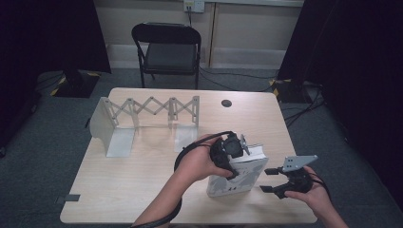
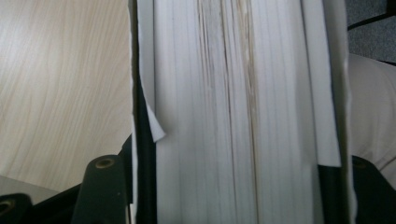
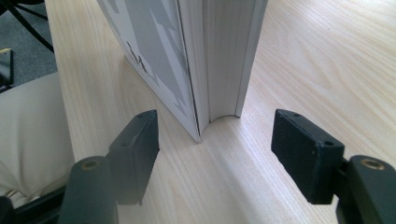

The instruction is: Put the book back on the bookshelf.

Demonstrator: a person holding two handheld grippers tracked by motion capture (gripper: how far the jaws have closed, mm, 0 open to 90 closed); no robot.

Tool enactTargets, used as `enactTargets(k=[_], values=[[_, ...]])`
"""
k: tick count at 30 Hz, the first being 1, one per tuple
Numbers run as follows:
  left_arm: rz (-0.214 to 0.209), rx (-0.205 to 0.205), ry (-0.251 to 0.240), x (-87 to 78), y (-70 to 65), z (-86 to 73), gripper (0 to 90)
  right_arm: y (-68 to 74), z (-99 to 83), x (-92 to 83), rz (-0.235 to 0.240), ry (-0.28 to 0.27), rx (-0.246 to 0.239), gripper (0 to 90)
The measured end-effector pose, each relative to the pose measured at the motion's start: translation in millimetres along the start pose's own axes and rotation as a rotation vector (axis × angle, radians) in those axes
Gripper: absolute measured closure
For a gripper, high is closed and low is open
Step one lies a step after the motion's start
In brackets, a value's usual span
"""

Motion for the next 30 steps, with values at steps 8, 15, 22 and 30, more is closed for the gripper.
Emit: enactTargets(k=[8,15,22,30], values=[[-0.02,-0.014,0.031,-0.4,-1.8,0.3,44.7,0.7,0.8,1.4,0.002,0.0,-0.002,32.1],[-0.042,-0.042,0.059,-0.7,-2.7,0.7,48.7,1.2,-1.0,2.1,-0.006,0.002,-0.004,32.1],[-0.043,-0.041,0.06,-0.5,-2.9,0.9,49.6,2.0,-2.8,3.4,-0.006,0.003,-0.003,32.1],[-0.04,-0.048,0.09,-0.4,-4.4,1.2,50.8,3.3,-5.6,5.9,-0.007,-0.006,-0.001,32.1]])
Point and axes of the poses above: each handheld gripper's, and its own axes: x roughly forward along the jaws, z roughly out of its top, y roughly to its left, the point moved 6 cm from there along x, roughly forward along the jaws, and after that the axes turned 5 degrees about -x, right-handed, at the moved point
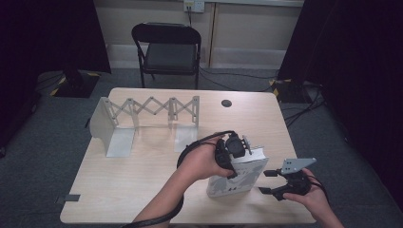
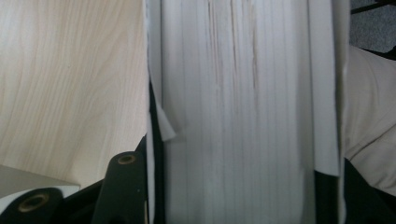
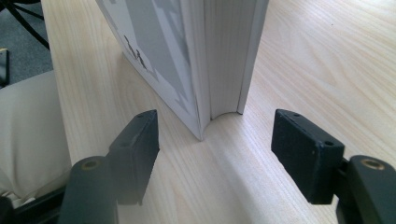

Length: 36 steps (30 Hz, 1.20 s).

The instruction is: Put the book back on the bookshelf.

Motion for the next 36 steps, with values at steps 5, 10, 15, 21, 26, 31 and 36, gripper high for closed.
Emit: enactTargets(k=[5,10,15,21,26,31,36], values=[[0.01,-0.033,-0.001,-0.4,-1.8,-0.6,52.0,0.1,-1.9,2.4,-0.003,0.007,-0.001,32.1],[0.018,-0.05,0.0,-0.8,-2.7,-0.5,52.5,-0.7,-5.7,4.0,-0.005,0.01,0.003,31.6],[0.02,-0.078,0.011,-3.4,-2.1,-2.4,52.8,-2.0,-9.9,5.4,-0.005,0.01,0.012,30.3],[0.036,-0.127,0.028,-8.7,-0.1,-8.0,52.9,-2.3,-12.0,11.1,-0.023,0.014,0.015,26.2],[0.031,-0.18,0.029,-14.4,5.9,-15.5,52.9,-2.0,-15.2,18.4,-0.031,0.004,0.047,19.1],[0.047,-0.199,0.028,-22.6,9.2,-20.8,53.0,-2.2,-20.3,26.9,-0.054,0.014,0.075,14.2],[0.049,-0.235,0.024,-30.6,12.2,-24.4,53.0,-2.4,-27.1,36.2,-0.071,0.034,0.09,14.3]])
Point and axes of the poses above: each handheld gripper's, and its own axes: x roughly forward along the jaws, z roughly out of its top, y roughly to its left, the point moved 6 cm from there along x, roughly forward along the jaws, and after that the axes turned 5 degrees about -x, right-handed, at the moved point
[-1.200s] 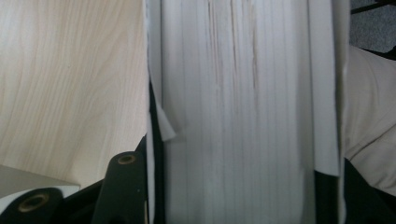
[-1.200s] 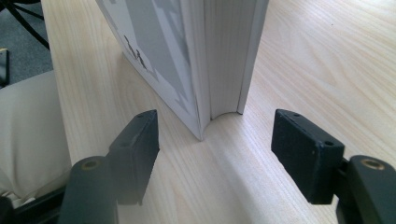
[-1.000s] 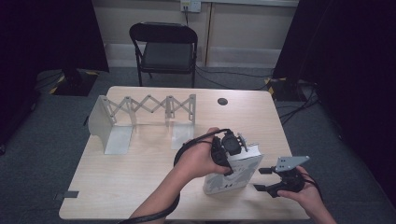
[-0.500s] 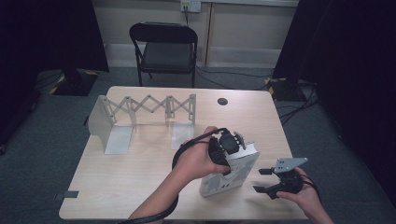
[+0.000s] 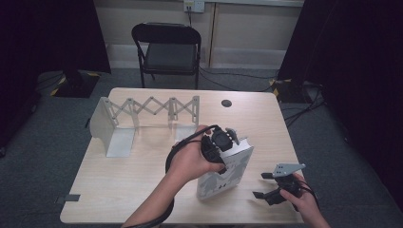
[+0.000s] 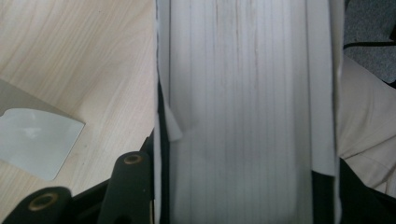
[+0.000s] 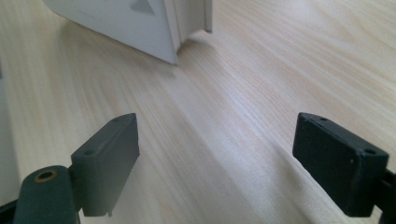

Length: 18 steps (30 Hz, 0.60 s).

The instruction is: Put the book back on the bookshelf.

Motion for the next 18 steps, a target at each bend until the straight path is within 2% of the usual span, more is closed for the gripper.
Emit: enactTargets(k=[4,8,14,18], values=[[0.01,-0.021,-0.004,-3.6,3.6,-2.1,53.0,-1.0,-5.5,5.4,-0.044,0.028,-0.025,14.2],[0.013,-0.041,-0.005,-6.1,7.4,-4.2,52.9,-0.6,-7.5,8.1,-0.041,0.026,-0.026,14.1],[0.023,-0.06,0.005,-9.7,12.1,-7.9,53.0,-0.2,-8.9,9.5,-0.065,0.014,-0.05,14.0],[0.025,-0.066,0.008,-12.3,13.7,-11.1,53.0,0.1,-10.5,10.5,-0.079,-0.019,-0.052,13.6]])
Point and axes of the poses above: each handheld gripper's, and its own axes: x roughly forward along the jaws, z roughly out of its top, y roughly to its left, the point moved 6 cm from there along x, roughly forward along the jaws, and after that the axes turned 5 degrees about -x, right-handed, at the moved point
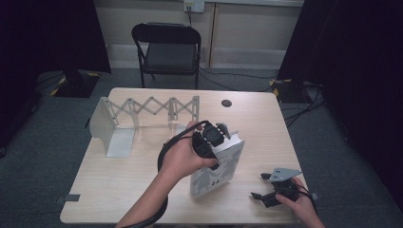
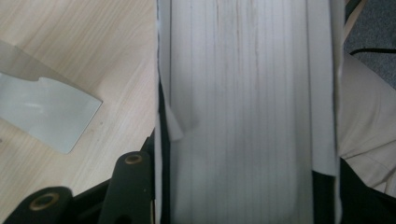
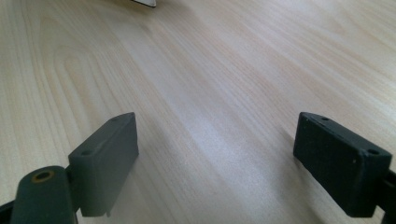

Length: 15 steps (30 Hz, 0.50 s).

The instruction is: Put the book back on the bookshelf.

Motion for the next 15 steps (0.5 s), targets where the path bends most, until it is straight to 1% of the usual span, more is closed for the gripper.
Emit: enactTargets(k=[4,6,10,15], values=[[0.005,-0.011,-0.007,-2.2,2.4,-3.1,53.0,-0.1,-0.3,-0.1,-0.002,0.001,0.0,13.4],[0.014,-0.008,-0.009,-2.0,3.6,-4.6,53.0,-0.1,-0.3,-0.1,-0.002,0.001,0.0,13.4],[0.027,-0.011,-0.014,0.2,5.1,-7.6,52.9,-0.1,-0.3,-0.1,-0.002,0.001,0.0,13.4],[0.028,-0.011,-0.015,4.8,5.0,-9.3,52.9,-0.1,-0.3,-0.2,-0.002,0.001,0.001,13.4]])
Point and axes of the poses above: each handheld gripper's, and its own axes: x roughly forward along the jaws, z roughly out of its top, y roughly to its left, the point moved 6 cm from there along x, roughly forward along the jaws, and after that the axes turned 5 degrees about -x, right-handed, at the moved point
